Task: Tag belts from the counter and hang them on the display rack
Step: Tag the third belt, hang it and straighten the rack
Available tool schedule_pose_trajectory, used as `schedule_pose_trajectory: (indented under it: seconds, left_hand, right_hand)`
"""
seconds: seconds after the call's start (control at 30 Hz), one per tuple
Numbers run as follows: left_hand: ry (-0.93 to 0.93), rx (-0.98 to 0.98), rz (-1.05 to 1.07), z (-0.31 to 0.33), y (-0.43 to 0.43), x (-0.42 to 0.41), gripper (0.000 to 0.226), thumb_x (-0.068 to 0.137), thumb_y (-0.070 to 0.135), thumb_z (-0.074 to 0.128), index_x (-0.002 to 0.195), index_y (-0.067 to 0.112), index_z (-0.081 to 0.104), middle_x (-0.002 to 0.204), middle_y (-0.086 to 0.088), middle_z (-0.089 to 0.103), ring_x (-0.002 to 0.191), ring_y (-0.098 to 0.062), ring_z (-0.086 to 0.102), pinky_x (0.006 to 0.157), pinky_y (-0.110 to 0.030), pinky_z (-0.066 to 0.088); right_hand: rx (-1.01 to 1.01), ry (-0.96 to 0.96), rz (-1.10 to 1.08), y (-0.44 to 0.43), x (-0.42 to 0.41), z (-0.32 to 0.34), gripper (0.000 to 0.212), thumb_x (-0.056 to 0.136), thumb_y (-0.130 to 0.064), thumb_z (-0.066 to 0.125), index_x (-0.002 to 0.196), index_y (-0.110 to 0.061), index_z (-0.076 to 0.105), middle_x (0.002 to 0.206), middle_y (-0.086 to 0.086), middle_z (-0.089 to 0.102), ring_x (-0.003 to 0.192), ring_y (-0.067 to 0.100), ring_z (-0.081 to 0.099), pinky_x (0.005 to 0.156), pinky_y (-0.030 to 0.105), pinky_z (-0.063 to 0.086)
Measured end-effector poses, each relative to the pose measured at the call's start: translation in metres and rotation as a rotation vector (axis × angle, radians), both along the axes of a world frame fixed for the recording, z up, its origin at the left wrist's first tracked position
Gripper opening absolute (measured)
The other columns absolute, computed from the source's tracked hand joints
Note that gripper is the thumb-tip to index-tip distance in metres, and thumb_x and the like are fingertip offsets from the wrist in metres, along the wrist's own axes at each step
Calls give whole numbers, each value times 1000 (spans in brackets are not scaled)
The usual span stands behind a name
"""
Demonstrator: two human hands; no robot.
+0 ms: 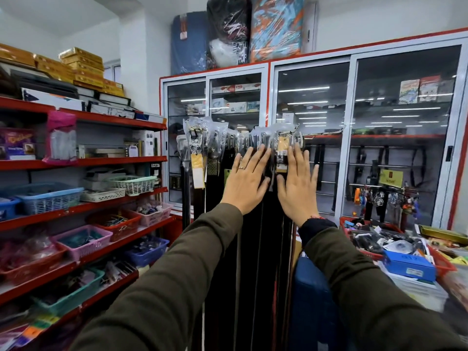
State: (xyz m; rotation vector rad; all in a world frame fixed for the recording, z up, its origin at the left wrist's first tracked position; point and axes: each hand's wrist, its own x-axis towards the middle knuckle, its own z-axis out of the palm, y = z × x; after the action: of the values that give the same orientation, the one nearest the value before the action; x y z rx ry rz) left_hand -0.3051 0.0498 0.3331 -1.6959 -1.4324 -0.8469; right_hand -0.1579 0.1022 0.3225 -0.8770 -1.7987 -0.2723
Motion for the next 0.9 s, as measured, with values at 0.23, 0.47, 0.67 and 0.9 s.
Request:
schedule_pose_trajectory:
  seconds: [0.23,0.47,0.67,0.9]
  left_hand:
    - [-33,219,81,2,-49,-64,65,101,29,41,160,14,18,169,-6,10,157,-25,7,127,-52,4]
    - [-103,204,213,5,-70,-130,64,102,29,31,161,14,9,170,-7,4,158,-26,1,127,-51,6]
    - [-23,81,171,5,-51,-146,65,101,32,30,160,13,12,170,-6,5,158,-26,2,127,-49,7]
    - [-50,11,184,5,-30,-139,67,101,31,35,161,16,9,170,-3,5,158,-22,2,127,-49,12]
  right_hand:
    - [169,-26,104,-38,-61,4,64,101,-31,40,158,-21,14,169,1,6,157,22,-2,124,58,1]
    - [198,-150,203,-56,-130,9,62,103,-34,35,158,-21,9,169,-3,6,157,20,-3,125,56,5]
    - [231,-248,105,-43,-156,8,59,104,-33,29,158,-20,11,168,-3,9,156,22,0,124,56,7]
    - [166,-275,51,-22,-153,7,60,103,-35,29,158,-20,10,168,-3,10,156,23,3,124,56,9]
